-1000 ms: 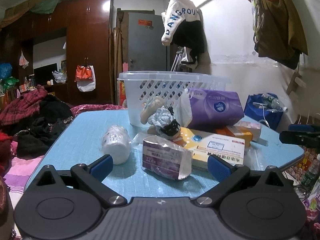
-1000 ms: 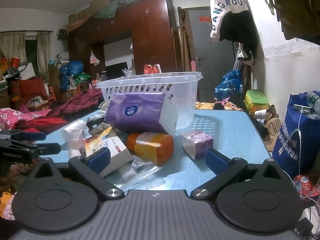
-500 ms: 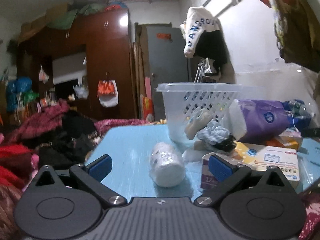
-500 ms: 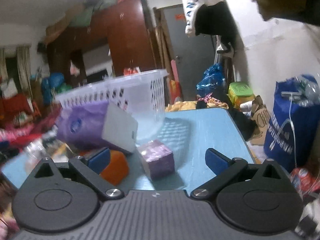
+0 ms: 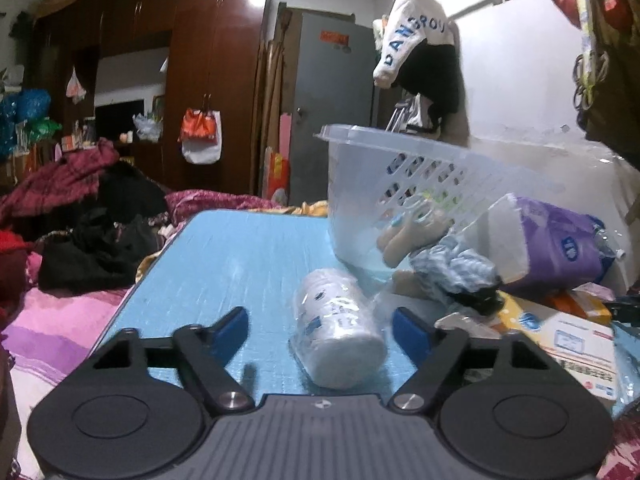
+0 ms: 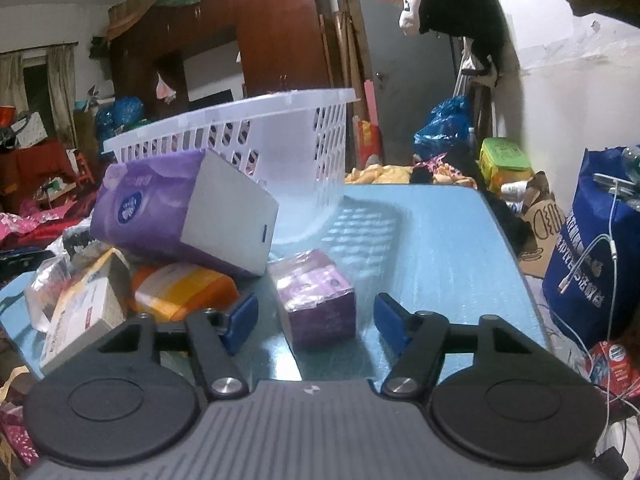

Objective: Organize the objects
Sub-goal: 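Grasp the white roll with the left gripper and lift it, then carry the roll over the white basket and release it with the left gripper, then grasp the purple medicine box with the left gripper while the right gripper grasps the orange bottle, then drop the purple box and orange bottle into the white basket with both grippers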

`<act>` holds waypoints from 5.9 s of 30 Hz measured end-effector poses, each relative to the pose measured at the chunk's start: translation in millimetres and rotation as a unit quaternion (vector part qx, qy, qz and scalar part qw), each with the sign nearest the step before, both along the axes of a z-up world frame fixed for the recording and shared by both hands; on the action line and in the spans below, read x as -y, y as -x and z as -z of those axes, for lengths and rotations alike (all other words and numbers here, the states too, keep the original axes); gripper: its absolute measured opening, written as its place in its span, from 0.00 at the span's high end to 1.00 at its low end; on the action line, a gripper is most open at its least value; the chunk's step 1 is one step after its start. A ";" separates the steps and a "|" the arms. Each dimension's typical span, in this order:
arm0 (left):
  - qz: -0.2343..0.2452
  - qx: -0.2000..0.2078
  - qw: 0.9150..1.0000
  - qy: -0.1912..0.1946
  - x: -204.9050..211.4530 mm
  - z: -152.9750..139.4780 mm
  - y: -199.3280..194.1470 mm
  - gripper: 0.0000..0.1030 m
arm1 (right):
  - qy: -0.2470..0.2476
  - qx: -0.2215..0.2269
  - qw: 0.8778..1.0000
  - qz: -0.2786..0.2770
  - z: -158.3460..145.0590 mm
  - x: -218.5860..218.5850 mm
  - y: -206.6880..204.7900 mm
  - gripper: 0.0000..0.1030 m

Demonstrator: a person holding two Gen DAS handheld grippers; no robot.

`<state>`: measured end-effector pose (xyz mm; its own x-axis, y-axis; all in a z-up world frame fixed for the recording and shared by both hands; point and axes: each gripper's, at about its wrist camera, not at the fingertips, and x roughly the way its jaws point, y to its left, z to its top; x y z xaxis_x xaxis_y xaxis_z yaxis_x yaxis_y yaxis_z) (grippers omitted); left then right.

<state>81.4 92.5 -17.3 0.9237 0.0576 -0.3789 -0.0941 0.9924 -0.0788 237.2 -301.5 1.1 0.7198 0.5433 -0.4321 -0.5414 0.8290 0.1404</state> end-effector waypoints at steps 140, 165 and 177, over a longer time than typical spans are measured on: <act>0.153 0.080 0.985 -0.018 44.0 23.6 22.2 0.28 | -0.080 0.026 0.995 -0.059 -16.5 13.1 15.8 0.28; 0.140 0.099 0.985 -0.006 39.0 0.9 22.1 0.28 | -0.079 0.055 0.994 -0.052 -28.7 27.7 26.3 0.28; 0.107 0.024 0.993 -0.043 68.0 -150.3 -134.0 0.28 | -0.008 0.119 0.992 -0.041 -150.4 -74.7 -46.8 0.28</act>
